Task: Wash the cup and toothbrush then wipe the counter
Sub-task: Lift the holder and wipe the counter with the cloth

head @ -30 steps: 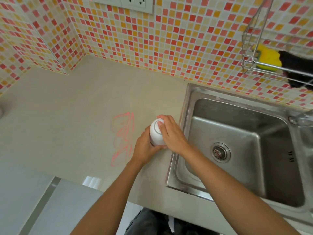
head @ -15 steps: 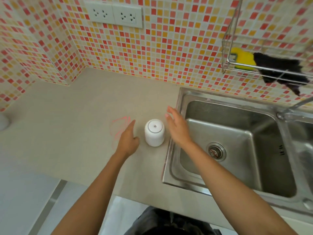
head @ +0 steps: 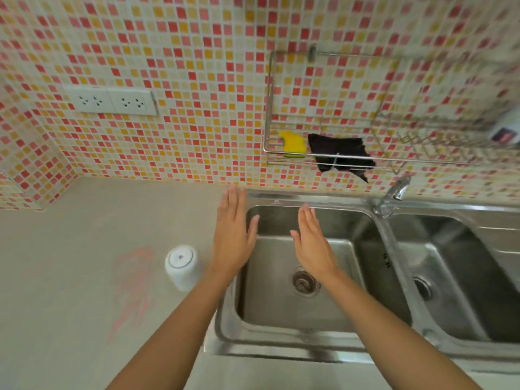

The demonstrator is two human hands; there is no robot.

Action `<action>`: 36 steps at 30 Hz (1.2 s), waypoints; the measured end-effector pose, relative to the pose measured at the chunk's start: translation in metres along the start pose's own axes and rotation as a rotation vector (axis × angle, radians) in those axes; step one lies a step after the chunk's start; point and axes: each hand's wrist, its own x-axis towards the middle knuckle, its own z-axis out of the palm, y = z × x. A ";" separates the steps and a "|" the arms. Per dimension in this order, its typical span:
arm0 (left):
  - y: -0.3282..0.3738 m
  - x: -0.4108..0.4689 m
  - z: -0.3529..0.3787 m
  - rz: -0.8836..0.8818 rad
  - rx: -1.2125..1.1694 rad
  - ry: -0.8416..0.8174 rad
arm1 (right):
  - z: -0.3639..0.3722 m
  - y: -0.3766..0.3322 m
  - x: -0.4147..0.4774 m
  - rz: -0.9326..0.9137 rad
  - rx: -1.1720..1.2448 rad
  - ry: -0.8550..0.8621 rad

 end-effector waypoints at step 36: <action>0.102 0.134 0.021 0.102 0.251 -0.125 | -0.173 0.040 0.195 0.055 -0.198 0.042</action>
